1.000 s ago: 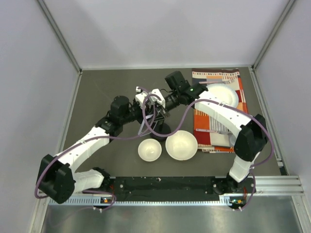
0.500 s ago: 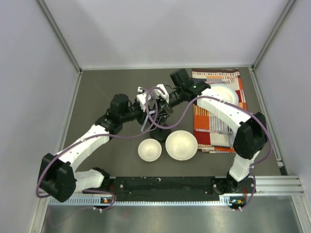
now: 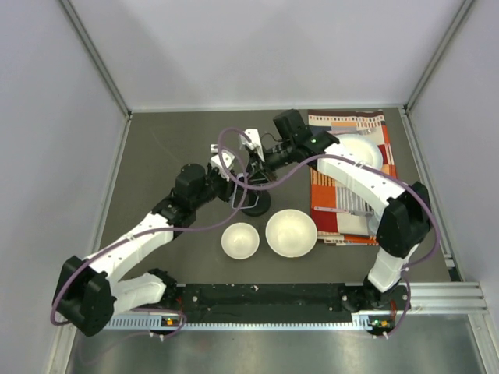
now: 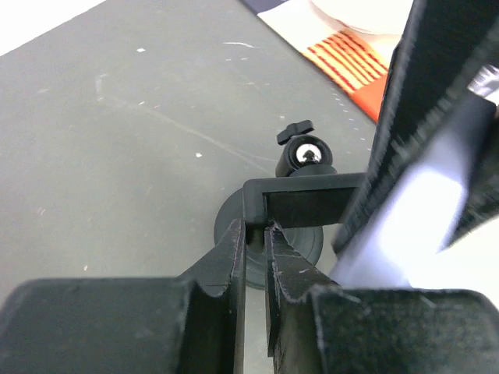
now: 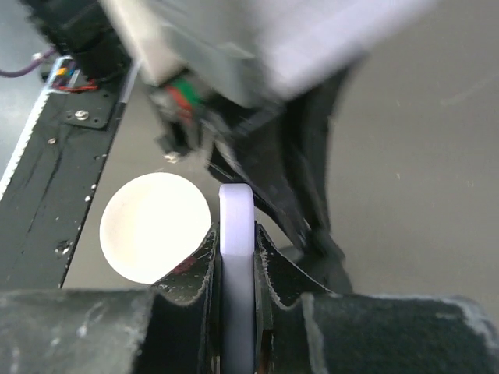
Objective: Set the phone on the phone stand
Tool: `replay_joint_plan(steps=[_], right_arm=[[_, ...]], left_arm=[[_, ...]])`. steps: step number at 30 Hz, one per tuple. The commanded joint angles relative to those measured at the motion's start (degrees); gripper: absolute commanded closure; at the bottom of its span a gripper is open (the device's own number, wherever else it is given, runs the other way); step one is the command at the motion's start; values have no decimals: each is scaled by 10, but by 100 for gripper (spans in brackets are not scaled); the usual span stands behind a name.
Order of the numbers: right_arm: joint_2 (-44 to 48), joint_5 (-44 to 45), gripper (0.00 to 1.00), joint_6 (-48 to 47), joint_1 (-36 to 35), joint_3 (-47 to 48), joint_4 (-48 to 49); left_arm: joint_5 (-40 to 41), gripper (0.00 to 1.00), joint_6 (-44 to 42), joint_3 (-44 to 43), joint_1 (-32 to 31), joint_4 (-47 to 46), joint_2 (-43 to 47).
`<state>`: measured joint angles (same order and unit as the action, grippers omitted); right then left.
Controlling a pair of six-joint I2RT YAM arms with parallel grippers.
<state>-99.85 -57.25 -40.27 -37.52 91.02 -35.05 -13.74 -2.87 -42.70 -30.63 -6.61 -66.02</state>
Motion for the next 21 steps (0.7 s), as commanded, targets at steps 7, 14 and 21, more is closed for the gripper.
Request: replay_joint_plan(steps=[7,14,21], right_arm=[[52,570,100,251,-26,-43,64],[81,866,100,369,-49,-81,89],[34,847,100,418,-41,-24,105]], left_arm=[[376,100,63,68,-53,-157,136],[515,100,51,69,-91,-140,140],[477,100,90,83,-95,-121,152]])
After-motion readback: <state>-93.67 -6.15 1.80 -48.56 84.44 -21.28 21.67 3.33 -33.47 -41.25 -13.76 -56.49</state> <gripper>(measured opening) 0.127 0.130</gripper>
